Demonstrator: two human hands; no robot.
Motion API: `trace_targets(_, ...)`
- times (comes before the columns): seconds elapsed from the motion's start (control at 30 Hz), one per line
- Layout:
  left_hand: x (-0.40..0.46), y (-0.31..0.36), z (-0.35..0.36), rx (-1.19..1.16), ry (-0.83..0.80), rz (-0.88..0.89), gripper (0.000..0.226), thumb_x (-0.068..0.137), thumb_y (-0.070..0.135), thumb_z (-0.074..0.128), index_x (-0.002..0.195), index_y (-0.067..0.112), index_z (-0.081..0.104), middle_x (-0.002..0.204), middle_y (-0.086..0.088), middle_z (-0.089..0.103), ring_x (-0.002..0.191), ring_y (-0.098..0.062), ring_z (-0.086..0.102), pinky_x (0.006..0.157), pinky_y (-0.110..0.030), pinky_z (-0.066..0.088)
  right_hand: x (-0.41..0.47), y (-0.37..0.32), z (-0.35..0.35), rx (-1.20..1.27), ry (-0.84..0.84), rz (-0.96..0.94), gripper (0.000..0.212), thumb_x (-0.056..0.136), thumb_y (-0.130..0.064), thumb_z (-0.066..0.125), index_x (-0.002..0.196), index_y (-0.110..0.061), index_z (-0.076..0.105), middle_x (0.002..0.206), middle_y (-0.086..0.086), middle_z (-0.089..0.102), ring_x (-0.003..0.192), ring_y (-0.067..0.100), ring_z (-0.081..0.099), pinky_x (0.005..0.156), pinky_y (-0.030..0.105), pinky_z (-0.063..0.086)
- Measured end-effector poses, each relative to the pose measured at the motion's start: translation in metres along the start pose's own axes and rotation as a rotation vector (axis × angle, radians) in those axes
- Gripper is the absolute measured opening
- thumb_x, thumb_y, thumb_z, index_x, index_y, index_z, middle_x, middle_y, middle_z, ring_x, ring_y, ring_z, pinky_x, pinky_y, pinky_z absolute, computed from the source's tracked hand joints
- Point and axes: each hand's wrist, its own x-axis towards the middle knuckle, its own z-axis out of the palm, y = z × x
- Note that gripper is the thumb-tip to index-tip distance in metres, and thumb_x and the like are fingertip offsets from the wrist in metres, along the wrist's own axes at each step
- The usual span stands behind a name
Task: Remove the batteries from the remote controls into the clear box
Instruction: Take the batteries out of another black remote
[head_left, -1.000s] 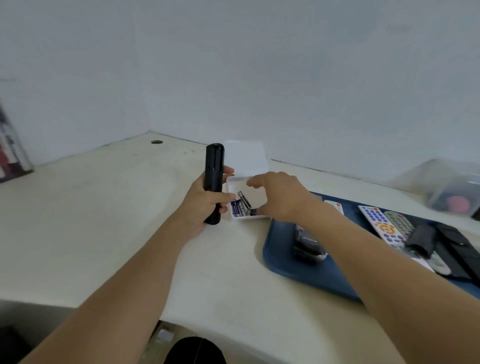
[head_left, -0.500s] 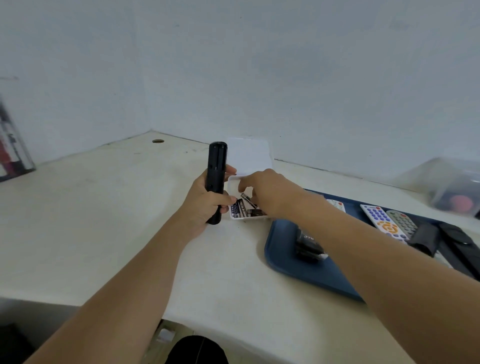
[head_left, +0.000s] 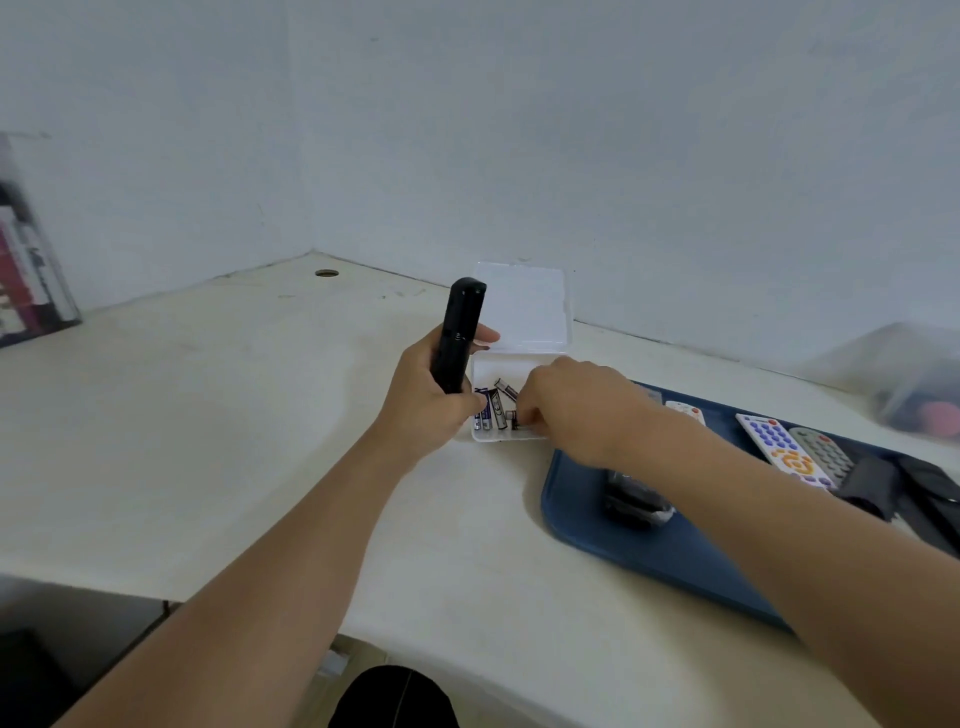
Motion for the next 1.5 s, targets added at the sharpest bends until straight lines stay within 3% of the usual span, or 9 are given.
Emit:
trace_targets(0.1, -0.001, -0.001, 0.000, -0.034, -0.009, -0.035, 0.067, 0.072, -0.026, 0.062, 0.113, 0.026, 0.066, 0.061, 0.013, 0.058, 0.048, -0.016, 0.044, 0.054, -0.026, 0.041, 0.006, -0.007, 0.000, -0.033, -0.060, 0.024, 0.036, 0.088, 0.001, 0.053, 0.118, -0.016, 0.063, 0.100, 0.006, 0.056, 0.073, 0.023, 0.048, 0.066, 0.033, 0.040)
trace_targets(0.23, 0.001, -0.002, 0.000, -0.085, 0.004, -0.056, 0.069, 0.071, -0.022, 0.064, 0.113, 0.033, 0.068, 0.072, -0.006, 0.058, 0.050, -0.021, 0.044, 0.056, -0.035, 0.040, 0.021, -0.009, -0.004, 0.004, -0.155, 0.046, 0.036, 0.092, -0.001, 0.055, 0.125, -0.013, 0.061, 0.099, 0.006, 0.053, 0.080, 0.024, 0.053, 0.068, 0.032, 0.043)
trace_targets(0.4, 0.006, -0.003, 0.002, -0.147, 0.025, -0.127, 0.066, 0.074, -0.024, 0.065, 0.117, 0.026, 0.068, 0.075, 0.020, 0.066, 0.048, -0.020, 0.043, 0.053, -0.031, 0.044, 0.029, -0.003, -0.002, 0.056, -0.189, 0.054, 0.027, 0.091, 0.000, 0.056, 0.116, -0.008, 0.066, 0.113, 0.010, 0.066, 0.100, 0.027, 0.064, 0.089, 0.039, 0.056)
trace_targets(0.53, 0.008, -0.004, 0.005, -0.215, 0.054, -0.168, 0.064, 0.075, -0.025, 0.064, 0.116, 0.023, 0.069, 0.083, -0.002, 0.060, 0.049, -0.017, 0.043, 0.050, -0.027, 0.044, 0.032, 0.002, 0.000, 0.047, -0.190, 0.014, 0.024, 0.092, -0.003, 0.057, 0.113, -0.010, 0.067, 0.112, 0.008, 0.067, 0.102, 0.026, 0.064, 0.091, 0.041, 0.056)
trace_targets(0.73, 0.008, -0.003, 0.005, -0.216, 0.052, -0.173, 0.064, 0.076, -0.025, 0.063, 0.116, 0.024, 0.069, 0.085, -0.007, 0.058, 0.048, -0.017, 0.043, 0.050, -0.027, 0.044, 0.035, 0.007, 0.005, 0.172, -0.118, 0.024, 0.021, 0.092, -0.010, 0.064, 0.112, -0.014, 0.068, 0.112, 0.005, 0.066, 0.101, 0.024, 0.063, 0.090, 0.039, 0.055)
trace_targets(0.93, 0.008, -0.004, 0.006, -0.245, 0.062, -0.188, 0.063, 0.077, -0.024, 0.063, 0.116, 0.025, 0.069, 0.095, -0.009, 0.059, 0.048, -0.016, 0.044, 0.050, -0.025, 0.044, 0.039, 0.007, 0.014, 0.414, 0.053, 0.017, 0.012, 0.084, -0.016, 0.075, 0.095, -0.015, 0.071, 0.076, -0.013, 0.054, 0.081, 0.014, 0.057, 0.072, 0.023, 0.043)
trace_targets(1.13, 0.009, -0.006, 0.005, -0.246, 0.067, -0.187, 0.062, 0.077, -0.021, 0.063, 0.113, 0.029, 0.070, 0.097, -0.012, 0.057, 0.048, -0.017, 0.043, 0.050, -0.026, 0.044, 0.048, 0.006, 0.012, 0.361, -0.059, 0.034, 0.025, 0.086, -0.032, 0.075, 0.088, -0.007, 0.074, 0.083, 0.003, 0.067, 0.079, 0.019, 0.061, 0.074, 0.033, 0.052)
trace_targets(1.27, 0.009, -0.007, 0.006, -0.242, 0.068, -0.185, 0.064, 0.076, -0.023, 0.062, 0.112, 0.029, 0.070, 0.091, -0.008, 0.059, 0.047, -0.017, 0.044, 0.048, -0.025, 0.044, 0.049, -0.004, 0.012, 0.314, -0.126, 0.081, 0.048, 0.090, -0.040, 0.069, 0.059, -0.012, 0.046, 0.058, 0.002, 0.046, 0.053, 0.016, 0.042, 0.052, 0.026, 0.037)
trace_targets(1.5, 0.008, -0.005, 0.006, -0.230, 0.063, -0.188, 0.065, 0.076, -0.025, 0.059, 0.115, 0.026, 0.069, 0.086, -0.004, 0.062, 0.046, -0.016, 0.043, 0.048, -0.025, 0.043, 0.048, -0.011, 0.009, 0.292, -0.143, 0.104, 0.045, 0.090, -0.030, 0.061, 0.055, -0.014, 0.038, 0.054, 0.001, 0.036, 0.050, 0.016, 0.034, 0.047, 0.025, 0.029)
